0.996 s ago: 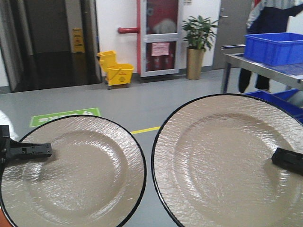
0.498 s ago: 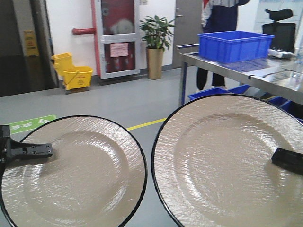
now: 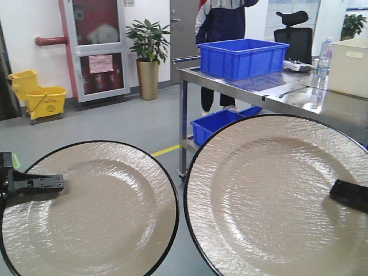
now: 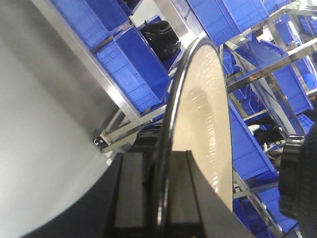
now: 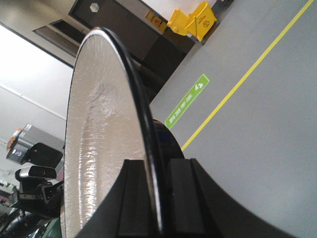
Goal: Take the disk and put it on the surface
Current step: 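Keep holding both plates while driving up to the metal table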
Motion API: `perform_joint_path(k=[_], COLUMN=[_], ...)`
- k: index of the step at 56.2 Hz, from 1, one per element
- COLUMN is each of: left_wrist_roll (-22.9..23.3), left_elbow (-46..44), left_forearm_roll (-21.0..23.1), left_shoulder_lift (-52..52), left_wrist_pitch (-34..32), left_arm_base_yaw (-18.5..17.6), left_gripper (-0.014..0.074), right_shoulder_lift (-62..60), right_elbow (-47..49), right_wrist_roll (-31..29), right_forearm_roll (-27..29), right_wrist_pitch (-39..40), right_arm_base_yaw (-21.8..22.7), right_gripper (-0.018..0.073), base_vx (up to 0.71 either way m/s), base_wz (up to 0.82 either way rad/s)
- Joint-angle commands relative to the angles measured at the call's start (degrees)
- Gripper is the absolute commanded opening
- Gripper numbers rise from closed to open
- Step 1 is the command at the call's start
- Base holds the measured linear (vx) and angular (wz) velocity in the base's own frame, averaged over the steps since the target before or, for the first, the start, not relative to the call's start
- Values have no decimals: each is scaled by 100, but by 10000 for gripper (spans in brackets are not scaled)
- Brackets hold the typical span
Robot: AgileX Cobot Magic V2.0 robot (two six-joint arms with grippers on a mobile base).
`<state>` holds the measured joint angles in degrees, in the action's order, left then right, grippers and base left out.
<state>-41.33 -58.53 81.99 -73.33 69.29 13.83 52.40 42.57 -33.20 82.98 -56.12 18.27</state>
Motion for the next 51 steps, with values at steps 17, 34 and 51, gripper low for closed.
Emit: perform_joint_path(k=[17, 34, 51], left_wrist_roll=[27, 27, 27], left_elbow=[-245, -245, -245], left_forearm_roll=[841, 841, 841], left_shoulder_lift=[31, 31, 31], left_wrist_pitch=[40, 40, 40], left_arm_base_yaw=[31, 31, 31], left_gripper=[-8, -8, -8], right_shoulder_lift=[-65, -65, -65], right_elbow=[209, 209, 209], right_wrist_roll=[34, 34, 34], right_forearm_roll=[735, 735, 735], right_wrist_pitch=[-40, -40, -35], right_arm_base_yaw=[6, 6, 6], right_gripper=[-9, -9, -9], base_vx=[37, 46, 50], base_wz=[-12, 2, 2])
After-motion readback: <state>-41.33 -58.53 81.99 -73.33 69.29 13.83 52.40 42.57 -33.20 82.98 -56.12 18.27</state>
